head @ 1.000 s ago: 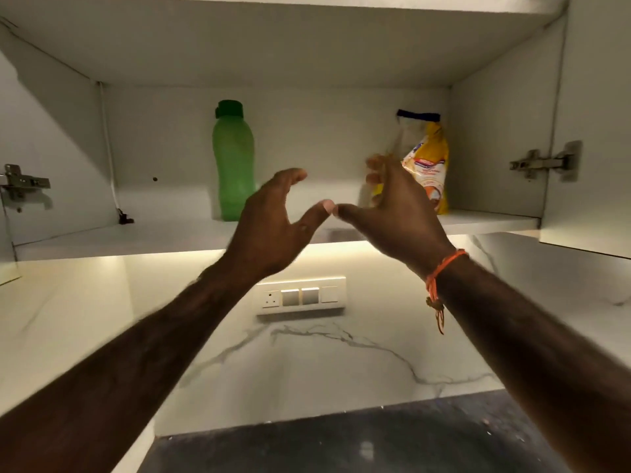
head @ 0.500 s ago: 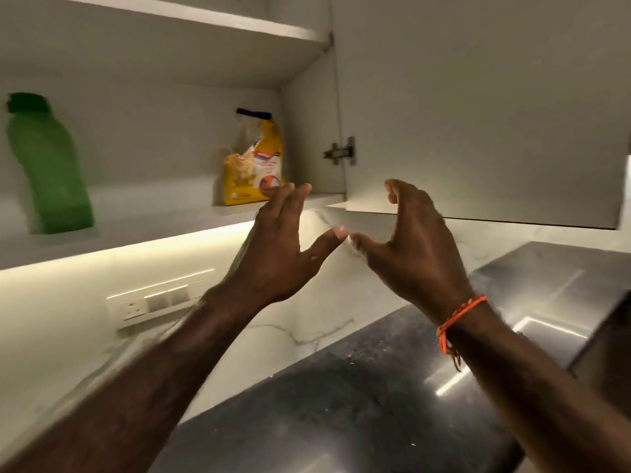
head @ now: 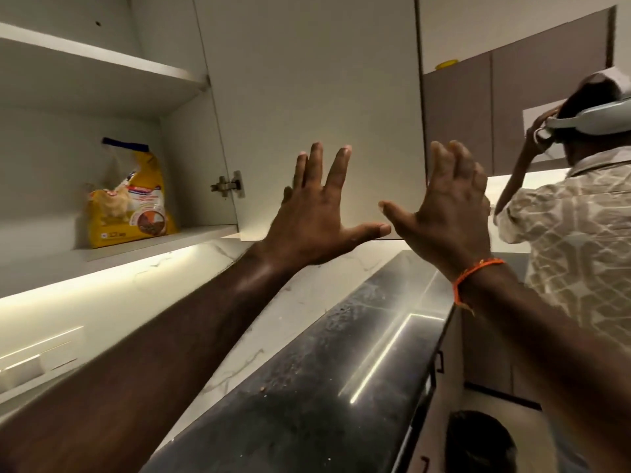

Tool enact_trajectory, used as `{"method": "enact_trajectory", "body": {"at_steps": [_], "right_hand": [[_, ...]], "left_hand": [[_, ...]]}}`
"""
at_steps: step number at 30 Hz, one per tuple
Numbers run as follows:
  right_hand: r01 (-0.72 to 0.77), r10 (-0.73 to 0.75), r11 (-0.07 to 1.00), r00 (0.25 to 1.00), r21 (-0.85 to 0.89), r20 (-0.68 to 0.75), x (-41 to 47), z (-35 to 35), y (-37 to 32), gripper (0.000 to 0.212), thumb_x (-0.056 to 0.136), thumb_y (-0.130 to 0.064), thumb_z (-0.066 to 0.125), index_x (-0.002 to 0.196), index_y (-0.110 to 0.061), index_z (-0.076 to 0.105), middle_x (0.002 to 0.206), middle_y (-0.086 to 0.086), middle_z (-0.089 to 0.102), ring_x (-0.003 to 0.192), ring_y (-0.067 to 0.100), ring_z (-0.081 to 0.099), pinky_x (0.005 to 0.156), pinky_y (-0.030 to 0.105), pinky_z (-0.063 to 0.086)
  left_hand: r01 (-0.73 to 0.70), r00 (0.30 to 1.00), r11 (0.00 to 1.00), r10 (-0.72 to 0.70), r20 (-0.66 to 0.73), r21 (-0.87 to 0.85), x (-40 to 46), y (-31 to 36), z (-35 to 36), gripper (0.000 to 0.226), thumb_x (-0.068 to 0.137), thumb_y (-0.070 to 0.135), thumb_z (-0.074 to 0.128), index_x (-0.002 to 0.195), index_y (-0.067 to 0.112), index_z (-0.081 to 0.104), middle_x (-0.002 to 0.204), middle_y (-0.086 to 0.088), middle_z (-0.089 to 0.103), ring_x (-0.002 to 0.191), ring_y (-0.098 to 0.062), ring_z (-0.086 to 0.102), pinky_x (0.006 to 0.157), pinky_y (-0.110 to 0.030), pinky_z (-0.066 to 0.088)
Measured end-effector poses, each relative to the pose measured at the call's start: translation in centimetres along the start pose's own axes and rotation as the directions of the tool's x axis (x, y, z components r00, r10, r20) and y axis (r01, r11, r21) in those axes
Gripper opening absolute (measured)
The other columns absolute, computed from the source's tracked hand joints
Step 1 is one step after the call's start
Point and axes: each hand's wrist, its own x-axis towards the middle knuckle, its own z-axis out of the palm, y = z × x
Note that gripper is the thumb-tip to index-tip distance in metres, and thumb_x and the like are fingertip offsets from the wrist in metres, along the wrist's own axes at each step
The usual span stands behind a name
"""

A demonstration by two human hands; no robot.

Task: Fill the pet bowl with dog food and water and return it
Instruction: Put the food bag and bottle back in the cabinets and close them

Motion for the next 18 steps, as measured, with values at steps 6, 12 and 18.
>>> {"method": "enact_trajectory", "body": {"at_steps": [6, 12, 18], "right_hand": [[-0.258, 0.182, 0.93, 0.942, 0.263, 0.282, 3.8, 2.0, 2.8, 0.123, 0.074, -0.052, 0.084, 0.16, -0.015, 0.005, 0.165, 0.012, 0.023, 0.148, 0.032, 0.032, 0.118, 0.043, 0.036], [-0.391, 0.174, 0.773, 0.888, 0.499, 0.425, 4.7, 4.3, 4.1, 0.061, 0.081, -0.032, 0.078, 0.134, -0.019, 0.051, 0.116, 0.002, 0.068, 0.104, 0.021, 0.068, 0.077, 0.037, 0.062], [-0.371, 0.164, 0.741, 0.908, 0.559, 0.385, 3.3, 3.9, 2.7, 0.047, 0.084, -0.027, 0.078, 0.125, -0.018, 0.055, 0.111, 0.0, 0.069, 0.1, 0.02, 0.068, 0.083, 0.046, 0.062]], "left_hand": [[-0.235, 0.971, 0.963, 0.227, 0.075, 0.13, 5.7, 2.7, 2.2, 0.147, 0.063, 0.08, 0.078, 0.163, 0.028, -0.018, 0.166, -0.015, -0.036, 0.153, -0.042, -0.03, 0.118, -0.077, 0.013], [-0.288, 0.957, 0.936, 0.272, 0.103, 0.201, 7.9, 3.4, 4.6, 0.143, 0.062, 0.078, 0.079, 0.164, 0.034, -0.011, 0.166, -0.019, -0.033, 0.152, -0.045, -0.03, 0.118, -0.078, 0.011], [-0.303, 0.952, 0.932, 0.307, 0.01, 0.199, 6.9, 2.7, 4.6, 0.138, 0.064, 0.08, 0.075, 0.165, 0.032, -0.005, 0.169, -0.02, -0.025, 0.155, -0.044, -0.025, 0.118, -0.077, 0.014]]}}
